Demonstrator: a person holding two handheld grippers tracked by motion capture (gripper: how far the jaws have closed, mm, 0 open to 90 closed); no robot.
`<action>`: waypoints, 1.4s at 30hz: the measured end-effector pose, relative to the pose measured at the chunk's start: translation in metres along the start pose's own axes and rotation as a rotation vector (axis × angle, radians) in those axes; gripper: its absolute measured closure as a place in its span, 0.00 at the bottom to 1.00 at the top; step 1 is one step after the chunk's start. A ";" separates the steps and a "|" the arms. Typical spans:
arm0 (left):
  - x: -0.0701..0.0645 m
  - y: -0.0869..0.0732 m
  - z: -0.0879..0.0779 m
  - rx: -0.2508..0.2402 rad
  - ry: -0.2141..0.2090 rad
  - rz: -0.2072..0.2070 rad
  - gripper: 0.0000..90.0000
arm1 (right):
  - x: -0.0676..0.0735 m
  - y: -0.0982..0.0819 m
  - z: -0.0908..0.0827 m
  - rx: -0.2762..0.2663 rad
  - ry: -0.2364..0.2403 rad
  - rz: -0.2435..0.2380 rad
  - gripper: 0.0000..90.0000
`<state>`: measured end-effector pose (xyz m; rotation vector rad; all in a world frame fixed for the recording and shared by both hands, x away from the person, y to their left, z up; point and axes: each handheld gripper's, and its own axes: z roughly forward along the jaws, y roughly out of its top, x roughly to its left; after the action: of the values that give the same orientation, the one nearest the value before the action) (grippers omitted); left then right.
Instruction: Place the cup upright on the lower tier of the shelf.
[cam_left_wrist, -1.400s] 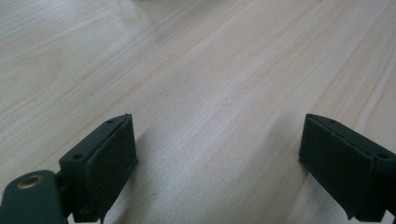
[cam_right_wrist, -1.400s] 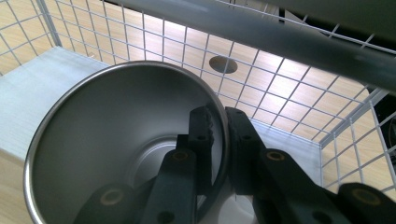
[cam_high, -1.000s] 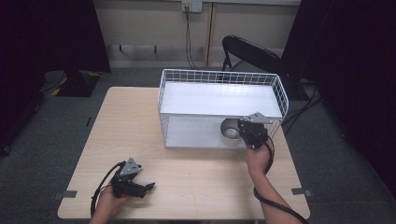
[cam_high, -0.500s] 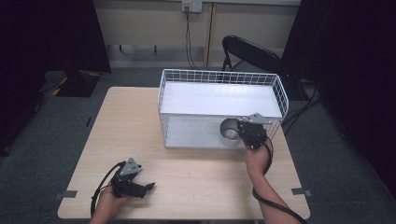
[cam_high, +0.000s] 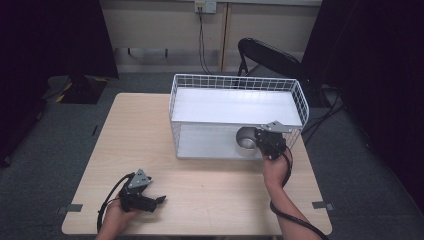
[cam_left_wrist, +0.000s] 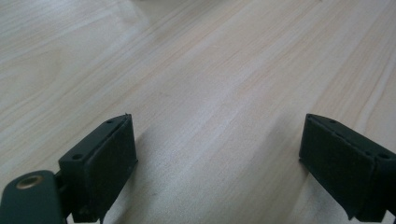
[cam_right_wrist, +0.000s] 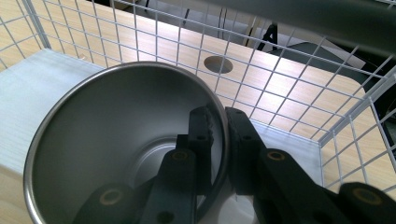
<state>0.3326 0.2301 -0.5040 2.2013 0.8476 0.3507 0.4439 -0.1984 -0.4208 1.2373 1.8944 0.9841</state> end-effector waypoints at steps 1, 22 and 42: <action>0.000 0.000 0.000 0.000 0.000 0.000 0.11 | 0.000 0.000 0.000 0.001 -0.001 -0.001 0.90; 0.000 0.000 0.000 0.000 -0.001 0.000 0.11 | -0.005 0.000 0.003 -0.003 -0.009 0.023 0.89; 0.000 0.000 0.000 0.000 -0.001 0.000 0.11 | -0.015 0.002 -0.014 -0.037 -0.023 0.032 0.55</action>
<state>0.3326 0.2300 -0.5040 2.2007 0.8475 0.3499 0.4382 -0.2150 -0.4107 1.2554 1.8357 1.0131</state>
